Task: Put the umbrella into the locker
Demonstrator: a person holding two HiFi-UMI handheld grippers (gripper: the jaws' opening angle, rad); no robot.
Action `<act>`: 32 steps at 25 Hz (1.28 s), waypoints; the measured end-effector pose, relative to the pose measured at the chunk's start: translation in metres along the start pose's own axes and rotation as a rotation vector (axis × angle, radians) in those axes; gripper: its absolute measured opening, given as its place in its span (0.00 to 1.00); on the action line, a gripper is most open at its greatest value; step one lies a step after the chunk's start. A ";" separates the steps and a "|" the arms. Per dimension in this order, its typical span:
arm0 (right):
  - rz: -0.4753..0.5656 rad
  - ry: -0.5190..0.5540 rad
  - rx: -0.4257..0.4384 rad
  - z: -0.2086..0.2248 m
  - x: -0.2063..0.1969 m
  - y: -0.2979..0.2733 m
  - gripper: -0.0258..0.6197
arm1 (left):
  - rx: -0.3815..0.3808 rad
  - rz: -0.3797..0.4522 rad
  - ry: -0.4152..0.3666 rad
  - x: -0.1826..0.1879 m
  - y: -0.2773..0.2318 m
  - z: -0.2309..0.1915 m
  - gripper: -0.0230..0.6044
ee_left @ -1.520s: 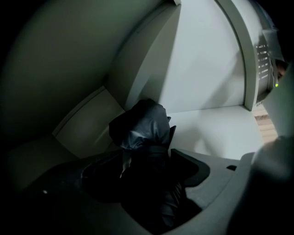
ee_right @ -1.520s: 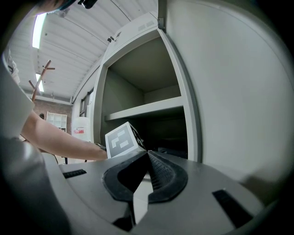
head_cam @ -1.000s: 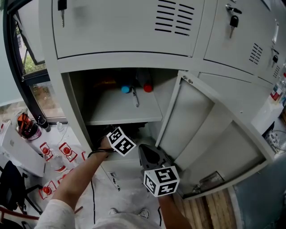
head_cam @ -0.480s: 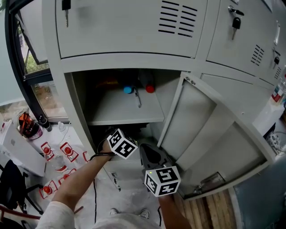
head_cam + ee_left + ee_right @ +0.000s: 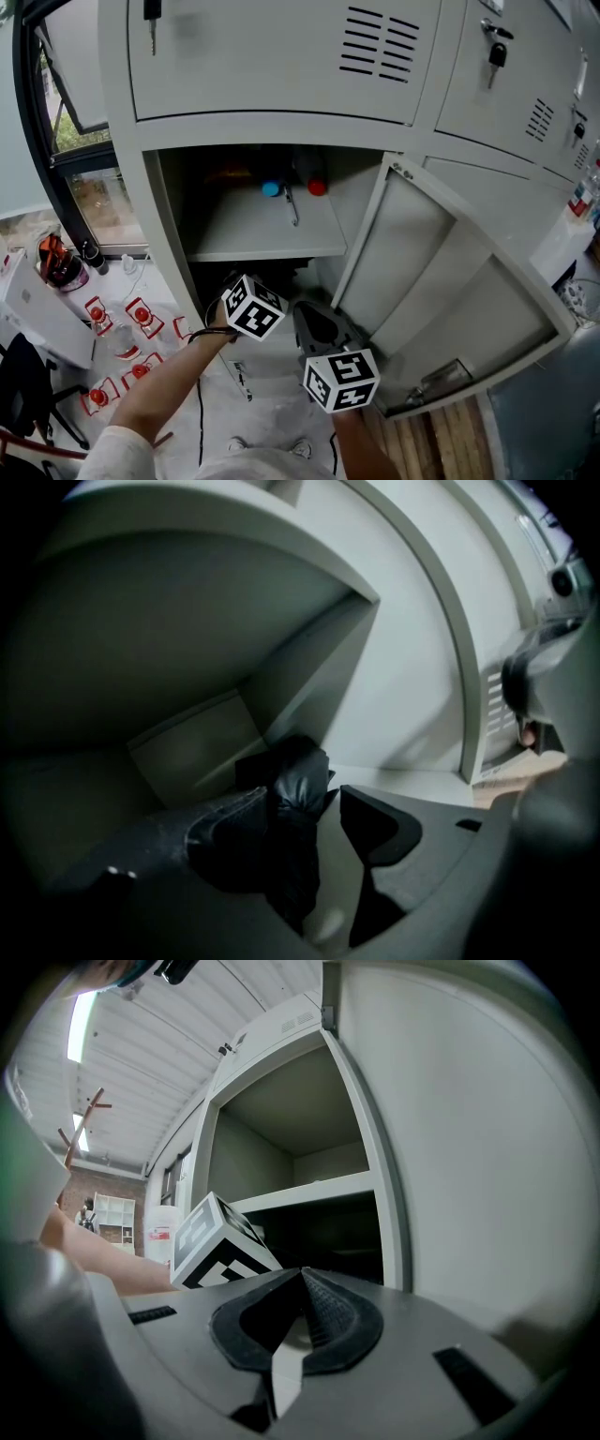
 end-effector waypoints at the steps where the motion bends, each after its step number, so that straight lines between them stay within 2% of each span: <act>1: 0.002 0.000 -0.002 0.000 0.000 0.000 0.04 | -0.006 0.014 0.022 0.000 0.002 0.000 0.43; 5: 0.007 -0.001 -0.006 0.000 0.002 0.001 0.04 | -0.024 0.072 0.105 0.001 0.011 -0.002 0.40; 9: 0.013 -0.002 -0.004 -0.001 0.004 0.002 0.04 | -0.044 0.120 0.153 0.000 0.025 0.000 0.35; 14: 0.021 0.001 0.001 -0.004 0.007 0.002 0.04 | -0.060 0.180 0.219 -0.001 0.044 0.004 0.34; 21: 0.023 0.006 0.006 -0.007 0.008 0.003 0.04 | -0.096 0.269 0.400 -0.005 0.071 0.007 0.22; 26: 0.030 0.004 0.012 -0.009 0.010 0.003 0.04 | -0.067 0.310 0.424 -0.008 0.086 0.011 0.15; 32: 0.034 0.002 0.031 -0.013 0.009 0.002 0.04 | -0.039 0.388 0.452 -0.009 0.109 0.010 0.14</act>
Point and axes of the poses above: the fingertips, and each gripper's own axes: y backward along the fingers, z to its right, x out of its top, the point moved 7 cm from there along y, backward along the fingers, and after that the axes turned 7 degrees about y, right-handed, at the moved point
